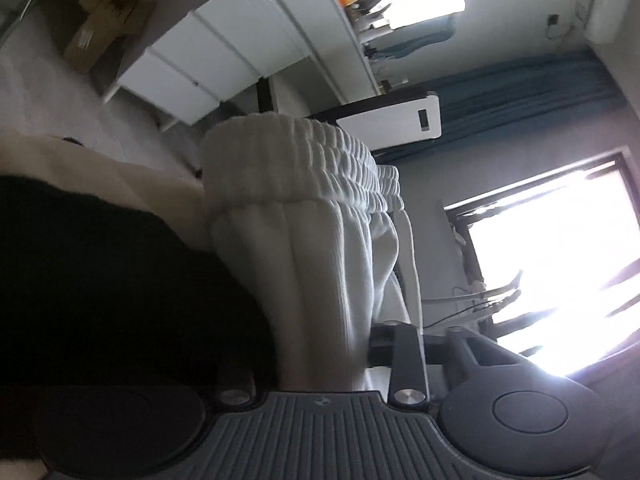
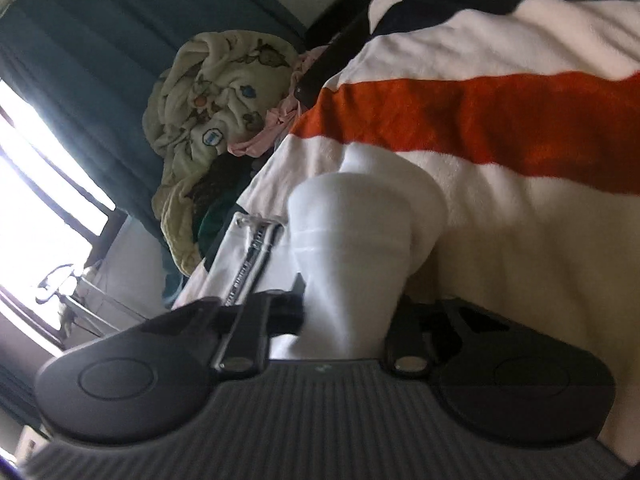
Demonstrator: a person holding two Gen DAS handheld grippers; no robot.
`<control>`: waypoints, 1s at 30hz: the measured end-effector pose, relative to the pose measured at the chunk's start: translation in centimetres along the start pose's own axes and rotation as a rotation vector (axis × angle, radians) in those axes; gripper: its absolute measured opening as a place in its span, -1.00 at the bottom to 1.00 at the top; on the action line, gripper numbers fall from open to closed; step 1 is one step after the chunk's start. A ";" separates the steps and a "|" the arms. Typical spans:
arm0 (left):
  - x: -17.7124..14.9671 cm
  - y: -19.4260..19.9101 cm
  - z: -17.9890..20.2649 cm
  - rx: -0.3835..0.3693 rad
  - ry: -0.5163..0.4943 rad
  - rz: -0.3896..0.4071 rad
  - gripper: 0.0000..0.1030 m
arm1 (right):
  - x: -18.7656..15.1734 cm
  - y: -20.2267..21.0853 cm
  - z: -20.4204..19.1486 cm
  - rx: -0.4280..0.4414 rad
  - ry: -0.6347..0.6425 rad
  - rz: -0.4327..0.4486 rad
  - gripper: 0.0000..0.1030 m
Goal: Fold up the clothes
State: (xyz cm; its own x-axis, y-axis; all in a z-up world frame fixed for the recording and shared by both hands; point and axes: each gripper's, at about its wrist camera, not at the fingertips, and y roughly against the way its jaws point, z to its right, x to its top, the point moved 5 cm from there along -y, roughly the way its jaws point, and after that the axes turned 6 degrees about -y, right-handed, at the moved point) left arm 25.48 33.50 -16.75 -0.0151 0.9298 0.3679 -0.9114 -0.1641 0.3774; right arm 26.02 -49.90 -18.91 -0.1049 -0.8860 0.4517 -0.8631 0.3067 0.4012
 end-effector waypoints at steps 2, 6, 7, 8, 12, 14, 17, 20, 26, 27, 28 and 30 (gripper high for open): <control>0.5 0.5 0.3 -0.018 -0.017 -0.007 -0.71 | 0.5 1.1 -0.3 0.018 -0.024 0.007 -0.71; 1.2 3.0 1.0 -0.041 -0.069 -0.022 -0.77 | 1.6 4.5 -1.3 0.063 -0.025 0.037 -0.73; 1.5 4.0 1.2 -0.055 -0.075 -0.024 -0.79 | 2.0 5.6 -1.1 0.064 -0.039 0.030 -0.73; 1.8 5.0 1.4 -0.069 -0.082 -0.025 -0.80 | 2.4 6.7 -0.9 0.065 -0.054 0.024 -0.73; 2.2 10.5 3.1 -0.131 -0.151 -0.016 -0.80 | 4.7 10.8 0.3 0.056 -0.083 0.020 -0.73; 2.0 12.6 3.3 -0.146 -0.158 -0.042 -0.80 | 5.9 12.8 1.6 0.033 -0.125 0.035 -0.73; 1.6 15.7 3.4 -0.152 -0.172 -0.083 -0.80 | 7.2 15.8 5.0 -0.010 -0.232 0.061 -0.73; 0.8 18.2 2.8 -0.093 -0.225 -0.120 -0.79 | 7.5 16.7 8.9 -0.088 -0.303 0.032 -0.73; 0.4 20.3 0.0 0.084 -0.318 -0.167 -0.71 | 6.5 16.5 12.9 -0.117 -0.461 -0.048 -0.72; 0.4 20.7 -0.1 0.094 -0.332 -0.172 -0.69 | 6.5 16.5 12.7 -0.119 -0.446 -0.052 -0.71; 0.4 21.2 -0.1 0.103 -0.344 -0.175 -0.63 | 6.3 16.6 12.7 -0.120 -0.438 -0.054 -0.70; 0.1 22.0 0.0 0.125 -0.385 -0.174 -0.51 | 6.1 16.6 13.1 -0.118 -0.461 -0.060 -0.68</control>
State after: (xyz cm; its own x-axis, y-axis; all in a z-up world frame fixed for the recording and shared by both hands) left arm 5.40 29.92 -8.38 0.3105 0.7601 0.5708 -0.8294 -0.0767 0.5534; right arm 4.59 -54.75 -19.96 -0.2879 -0.9570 0.0350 -0.8153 0.2641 0.5153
